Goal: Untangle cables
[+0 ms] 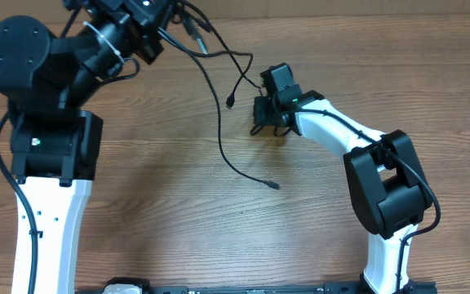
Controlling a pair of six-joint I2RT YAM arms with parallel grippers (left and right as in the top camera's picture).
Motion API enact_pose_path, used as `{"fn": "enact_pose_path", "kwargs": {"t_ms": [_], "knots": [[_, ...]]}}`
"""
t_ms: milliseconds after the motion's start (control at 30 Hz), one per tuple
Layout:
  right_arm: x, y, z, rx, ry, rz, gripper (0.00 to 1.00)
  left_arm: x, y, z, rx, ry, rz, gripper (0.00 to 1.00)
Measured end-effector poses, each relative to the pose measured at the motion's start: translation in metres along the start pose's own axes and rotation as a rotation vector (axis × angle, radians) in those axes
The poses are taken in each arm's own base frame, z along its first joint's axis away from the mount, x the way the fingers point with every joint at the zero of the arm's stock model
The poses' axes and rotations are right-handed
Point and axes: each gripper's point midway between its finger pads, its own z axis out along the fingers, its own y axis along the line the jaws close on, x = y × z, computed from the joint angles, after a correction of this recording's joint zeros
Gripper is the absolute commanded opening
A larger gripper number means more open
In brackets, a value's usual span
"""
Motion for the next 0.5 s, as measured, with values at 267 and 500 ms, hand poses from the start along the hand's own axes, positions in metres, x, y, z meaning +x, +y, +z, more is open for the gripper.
{"fn": "enact_pose_path", "kwargs": {"t_ms": [267,500], "knots": [[0.021,-0.022,-0.002,0.053,0.102,0.023,0.06,-0.023,0.015,-0.011,-0.063,-0.062,-0.002,0.04],[0.045,-0.032,-0.008,-0.020,0.245,-0.010,0.23,-0.033,0.030,-0.016,-0.128,-0.083,0.142,0.04]]}}
